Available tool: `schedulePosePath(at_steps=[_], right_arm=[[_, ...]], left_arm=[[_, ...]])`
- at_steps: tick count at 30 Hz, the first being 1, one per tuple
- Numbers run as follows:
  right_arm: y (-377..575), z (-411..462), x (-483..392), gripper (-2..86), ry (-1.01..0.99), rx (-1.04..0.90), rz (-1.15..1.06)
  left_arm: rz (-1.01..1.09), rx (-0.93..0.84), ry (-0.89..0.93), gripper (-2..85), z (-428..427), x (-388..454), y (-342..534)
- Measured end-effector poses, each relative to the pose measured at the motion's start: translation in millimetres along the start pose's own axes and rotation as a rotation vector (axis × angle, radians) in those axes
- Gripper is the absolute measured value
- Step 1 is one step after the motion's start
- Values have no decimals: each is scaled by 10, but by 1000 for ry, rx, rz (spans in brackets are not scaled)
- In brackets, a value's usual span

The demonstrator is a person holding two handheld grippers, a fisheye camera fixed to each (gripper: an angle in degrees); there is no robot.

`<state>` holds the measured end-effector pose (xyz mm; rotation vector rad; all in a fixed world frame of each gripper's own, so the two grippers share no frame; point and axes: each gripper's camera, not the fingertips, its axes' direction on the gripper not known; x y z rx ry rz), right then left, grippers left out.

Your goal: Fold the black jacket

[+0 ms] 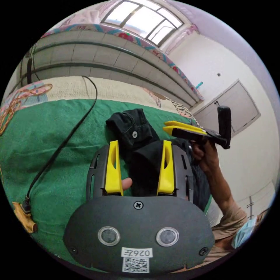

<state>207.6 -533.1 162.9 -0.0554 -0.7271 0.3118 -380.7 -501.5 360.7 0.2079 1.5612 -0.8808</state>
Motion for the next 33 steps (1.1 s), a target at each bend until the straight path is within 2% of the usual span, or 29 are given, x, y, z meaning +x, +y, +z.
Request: schedulePosePath(at_steps=[4,6,8,10,15,18,21,24,28,33], right_arm=[[-226,291,15,90,-18,-54,4],[-334,466,14,55,-46,-131,-10],[-369,401,3,20,15,-100,-16],[-394,256,9,-3,-6,-57,-35],[-378,-615,127,-10,-211,220,8],[-158,-1277,139,-11,-318,350,-30],[349,-2007,71,-11,-344,458,-128],[1149,-2526,-50,-11,-282,498,-203],[2195,-2610,-141,-10,-185,400,-161],[3289,-2023,-216,5,-141,-41,-108]], left_arm=[[-86,-53,168,126,123,-346,-316],[-63,-74,157,77,125,-349,-374],[-18,-56,173,58,-32,-270,-454],[0,-17,175,57,-257,-197,-531],[28,152,309,56,-940,173,-756],[141,227,379,55,-1361,723,-775],[309,263,454,55,-1672,1426,-585],[488,192,491,53,-1732,2144,-125],[567,16,452,44,-1461,2678,835],[439,-248,455,1,-928,2461,1694]])
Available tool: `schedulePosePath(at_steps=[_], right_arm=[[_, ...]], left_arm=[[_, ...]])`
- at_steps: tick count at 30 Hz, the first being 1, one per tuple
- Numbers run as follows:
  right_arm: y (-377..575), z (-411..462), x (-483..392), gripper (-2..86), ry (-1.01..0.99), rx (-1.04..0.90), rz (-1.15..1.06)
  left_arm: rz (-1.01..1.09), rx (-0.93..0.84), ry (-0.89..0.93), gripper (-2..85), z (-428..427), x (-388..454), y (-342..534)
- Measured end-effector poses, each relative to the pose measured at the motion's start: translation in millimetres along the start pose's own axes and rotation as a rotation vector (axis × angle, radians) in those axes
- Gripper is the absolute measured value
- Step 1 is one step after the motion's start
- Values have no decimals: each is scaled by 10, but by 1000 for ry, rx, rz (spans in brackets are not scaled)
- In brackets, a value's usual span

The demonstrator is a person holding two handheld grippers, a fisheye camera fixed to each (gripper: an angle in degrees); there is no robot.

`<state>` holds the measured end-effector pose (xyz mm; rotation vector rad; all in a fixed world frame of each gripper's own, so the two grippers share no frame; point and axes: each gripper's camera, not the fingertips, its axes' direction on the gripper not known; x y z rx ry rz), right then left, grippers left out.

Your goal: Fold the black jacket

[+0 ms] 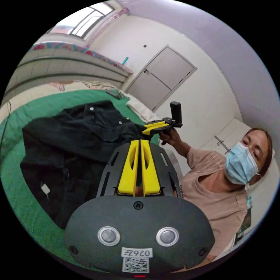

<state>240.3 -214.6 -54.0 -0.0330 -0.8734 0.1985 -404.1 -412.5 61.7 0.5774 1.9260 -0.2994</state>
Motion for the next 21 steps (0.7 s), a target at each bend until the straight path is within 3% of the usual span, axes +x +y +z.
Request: schedulePosePath(at_steps=[3,5,9,10,12,14,18,21], right_arm=[[236,99,-115,56,-2,-126,-14],[229,32,-195,59,13,-87,-40],[3,167,-229,46,45,-29,-90],[-29,268,-211,42,62,-63,-96],[-65,813,-100,13,119,-354,-119],[8,984,-72,-1,111,-447,-130],[74,616,-112,-8,95,-288,-166],[-48,402,46,-9,156,-143,-134]], left_arm=[[-108,-37,-107,10,-58,-263,209],[-165,9,-299,36,-270,-512,183],[-282,92,-458,88,-479,-1058,20],[-312,119,-486,107,-499,-1267,-43],[-393,158,-506,124,-497,-1610,-112],[-451,176,-521,131,-455,-2012,-229],[-417,166,-619,161,-382,-2436,-489],[-457,136,-474,180,-155,-2919,-684]])
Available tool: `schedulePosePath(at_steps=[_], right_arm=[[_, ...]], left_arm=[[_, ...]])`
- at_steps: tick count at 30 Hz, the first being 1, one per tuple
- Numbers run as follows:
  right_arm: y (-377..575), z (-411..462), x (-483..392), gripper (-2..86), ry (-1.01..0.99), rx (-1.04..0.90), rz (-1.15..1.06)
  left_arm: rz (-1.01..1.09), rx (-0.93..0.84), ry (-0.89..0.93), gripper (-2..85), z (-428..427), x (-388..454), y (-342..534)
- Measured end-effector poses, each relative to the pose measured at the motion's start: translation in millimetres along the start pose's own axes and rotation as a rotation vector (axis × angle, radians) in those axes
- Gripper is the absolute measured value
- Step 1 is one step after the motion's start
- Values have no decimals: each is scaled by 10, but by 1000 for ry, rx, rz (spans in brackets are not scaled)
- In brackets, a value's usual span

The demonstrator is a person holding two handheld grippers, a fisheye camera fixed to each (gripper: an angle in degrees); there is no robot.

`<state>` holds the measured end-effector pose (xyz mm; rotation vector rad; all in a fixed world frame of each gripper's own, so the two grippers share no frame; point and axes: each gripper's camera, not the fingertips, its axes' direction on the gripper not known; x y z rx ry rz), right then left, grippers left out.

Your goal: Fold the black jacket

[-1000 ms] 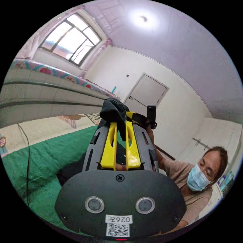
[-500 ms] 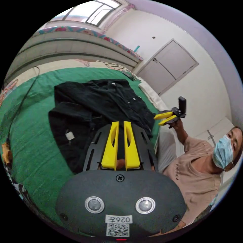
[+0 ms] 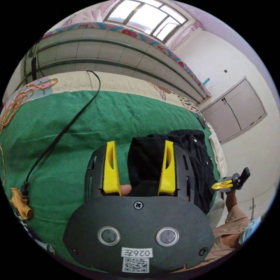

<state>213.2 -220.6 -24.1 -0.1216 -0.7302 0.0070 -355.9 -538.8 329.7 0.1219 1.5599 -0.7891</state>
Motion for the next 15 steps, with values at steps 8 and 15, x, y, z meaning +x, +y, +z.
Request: schedulePosePath(at_steps=[8,15], right_arm=[[-917,556,317,-9,80,20,-1],[-212,83,129,-9,183,32,-12]], left_arm=[[33,-250,-35,62,734,-155,-381],[124,-64,-16,83,125,-327,568]])
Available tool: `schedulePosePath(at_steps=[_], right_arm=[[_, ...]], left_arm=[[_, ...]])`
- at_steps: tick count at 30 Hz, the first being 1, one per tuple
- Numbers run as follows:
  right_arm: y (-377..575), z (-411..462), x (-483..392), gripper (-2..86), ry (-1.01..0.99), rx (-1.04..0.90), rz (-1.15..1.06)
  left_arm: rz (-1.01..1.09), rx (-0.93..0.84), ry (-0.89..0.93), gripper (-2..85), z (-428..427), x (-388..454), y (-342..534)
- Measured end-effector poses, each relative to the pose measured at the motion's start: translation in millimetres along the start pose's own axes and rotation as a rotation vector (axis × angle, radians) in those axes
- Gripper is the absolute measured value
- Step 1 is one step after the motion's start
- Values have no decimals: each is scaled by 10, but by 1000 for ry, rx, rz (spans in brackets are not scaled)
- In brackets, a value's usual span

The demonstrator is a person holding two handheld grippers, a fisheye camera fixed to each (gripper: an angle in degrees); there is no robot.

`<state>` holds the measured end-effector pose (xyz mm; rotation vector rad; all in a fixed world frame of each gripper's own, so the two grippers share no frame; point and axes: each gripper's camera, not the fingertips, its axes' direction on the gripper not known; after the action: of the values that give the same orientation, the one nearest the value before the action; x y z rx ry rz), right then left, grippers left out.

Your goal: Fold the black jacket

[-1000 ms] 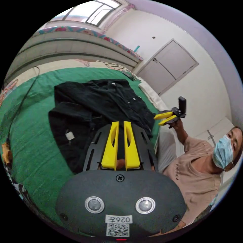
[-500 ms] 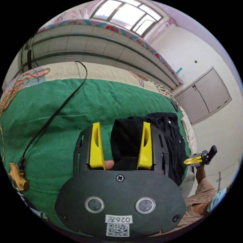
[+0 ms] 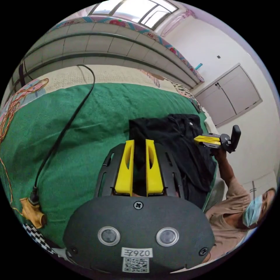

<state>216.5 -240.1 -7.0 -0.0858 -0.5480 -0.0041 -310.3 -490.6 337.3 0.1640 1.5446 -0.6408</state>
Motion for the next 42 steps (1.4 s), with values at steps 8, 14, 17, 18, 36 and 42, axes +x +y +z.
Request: schedulePosePath(at_steps=[8,14,17,18,36,42], right_arm=[[1086,59,-599,-10,-254,-205,54],[1741,-528,-557,-9,-253,-18,189],[2075,-627,-462,-9,-251,-14,243],[2140,-614,-425,-9,-263,-61,224],[3831,-1804,851,-8,-468,247,345],[4504,-2187,1532,11,-264,348,617]], left_arm=[[29,-40,-237,56,310,101,1012],[-150,108,-137,-6,32,-153,1684],[-51,247,-71,-9,-89,155,1996],[-19,272,-37,-9,-96,238,2037],[2,-185,288,-10,2824,1065,2195],[105,216,276,-4,2525,1553,2387]])
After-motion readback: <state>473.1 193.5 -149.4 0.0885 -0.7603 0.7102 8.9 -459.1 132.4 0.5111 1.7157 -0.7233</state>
